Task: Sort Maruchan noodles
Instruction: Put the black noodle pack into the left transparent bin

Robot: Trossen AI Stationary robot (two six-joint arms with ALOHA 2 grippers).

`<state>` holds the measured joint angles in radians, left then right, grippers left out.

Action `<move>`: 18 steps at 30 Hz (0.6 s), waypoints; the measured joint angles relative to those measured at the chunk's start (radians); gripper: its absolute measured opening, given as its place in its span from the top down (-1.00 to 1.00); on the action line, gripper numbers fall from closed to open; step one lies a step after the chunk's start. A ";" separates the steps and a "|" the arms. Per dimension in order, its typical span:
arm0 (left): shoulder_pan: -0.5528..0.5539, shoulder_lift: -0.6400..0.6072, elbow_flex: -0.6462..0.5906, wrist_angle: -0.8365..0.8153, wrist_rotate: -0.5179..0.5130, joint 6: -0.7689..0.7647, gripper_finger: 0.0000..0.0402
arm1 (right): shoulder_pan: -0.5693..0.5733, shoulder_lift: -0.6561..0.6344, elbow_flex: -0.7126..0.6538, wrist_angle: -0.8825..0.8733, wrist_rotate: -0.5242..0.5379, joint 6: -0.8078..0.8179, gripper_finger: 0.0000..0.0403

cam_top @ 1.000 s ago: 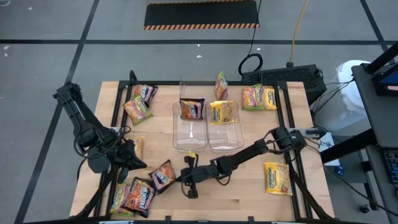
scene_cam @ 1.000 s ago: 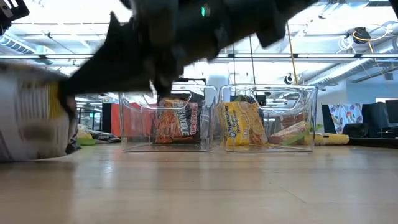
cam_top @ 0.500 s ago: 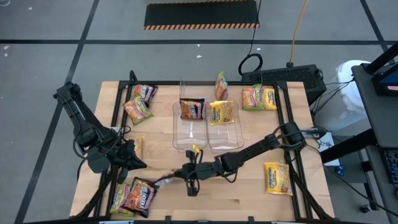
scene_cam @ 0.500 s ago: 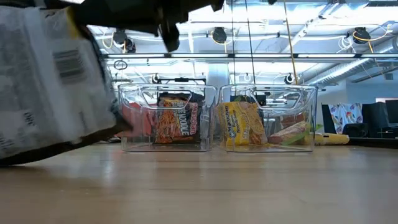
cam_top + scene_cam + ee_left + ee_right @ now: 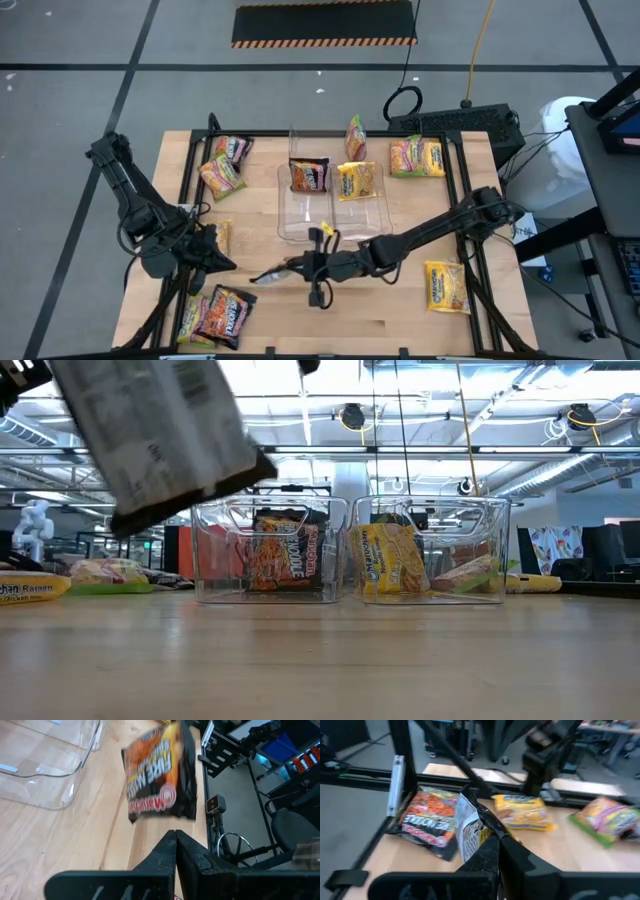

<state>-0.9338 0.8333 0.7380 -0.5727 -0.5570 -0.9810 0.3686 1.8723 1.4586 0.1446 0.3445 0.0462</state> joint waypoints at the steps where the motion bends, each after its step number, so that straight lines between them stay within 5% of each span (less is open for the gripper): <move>1: 0.000 0.000 0.000 0.001 -0.003 0.000 0.96 | 0.000 -0.014 0.000 -0.010 0.001 -0.009 1.00; 18: 0.000 0.000 0.000 0.001 -0.075 -0.024 0.96 | -0.187 -0.153 0.001 -0.133 0.100 -0.146 1.00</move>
<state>-0.9337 0.8333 0.7380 -0.5720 -0.6319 -1.0046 0.1814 1.7195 1.4593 0.0114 0.4447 -0.0995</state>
